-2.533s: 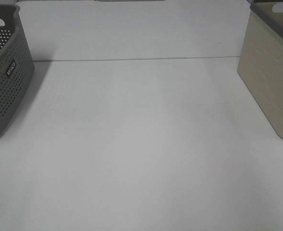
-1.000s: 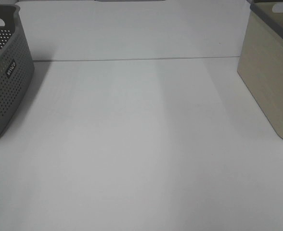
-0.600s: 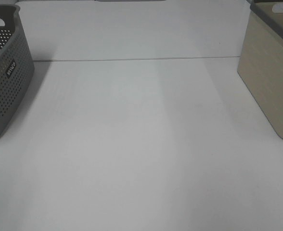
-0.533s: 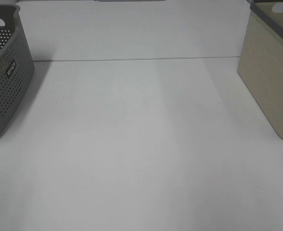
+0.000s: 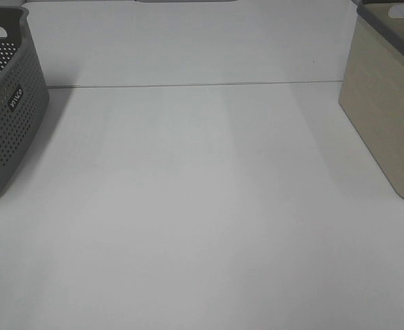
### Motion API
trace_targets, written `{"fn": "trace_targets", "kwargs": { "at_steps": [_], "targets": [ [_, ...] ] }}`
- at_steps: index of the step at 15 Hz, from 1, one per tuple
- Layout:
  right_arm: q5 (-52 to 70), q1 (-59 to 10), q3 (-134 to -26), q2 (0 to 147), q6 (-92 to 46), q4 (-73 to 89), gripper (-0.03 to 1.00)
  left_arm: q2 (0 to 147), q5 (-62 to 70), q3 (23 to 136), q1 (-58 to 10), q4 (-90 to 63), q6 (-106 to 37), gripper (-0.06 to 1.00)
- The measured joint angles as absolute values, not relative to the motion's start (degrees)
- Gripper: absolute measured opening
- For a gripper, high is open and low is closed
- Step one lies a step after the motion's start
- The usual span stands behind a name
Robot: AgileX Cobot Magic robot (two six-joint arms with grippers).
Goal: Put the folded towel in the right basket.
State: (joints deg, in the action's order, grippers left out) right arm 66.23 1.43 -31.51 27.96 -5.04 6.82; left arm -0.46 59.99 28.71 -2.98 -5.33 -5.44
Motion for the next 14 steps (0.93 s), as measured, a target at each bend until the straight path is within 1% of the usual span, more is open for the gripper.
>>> {"fn": "trace_targets", "kwargs": {
  "at_steps": [4, 8, 14],
  "targets": [
    [62.5, 1.4, -29.6, 13.3, -5.1, 4.4, 0.77, -0.5, 60.0, 28.7, -3.0, -5.3, -5.4, 0.98],
    [61.4, 1.4, -29.3, 1.1, -5.7, 4.4, 0.77, -0.5, 60.0, 28.7, -3.0, -5.3, -5.4, 0.98],
    [61.4, 1.4, -29.3, -0.3, -6.1, 4.4, 0.77, -0.5, 60.0, 28.7, -3.0, -5.3, -5.4, 0.98]
  ]
}}
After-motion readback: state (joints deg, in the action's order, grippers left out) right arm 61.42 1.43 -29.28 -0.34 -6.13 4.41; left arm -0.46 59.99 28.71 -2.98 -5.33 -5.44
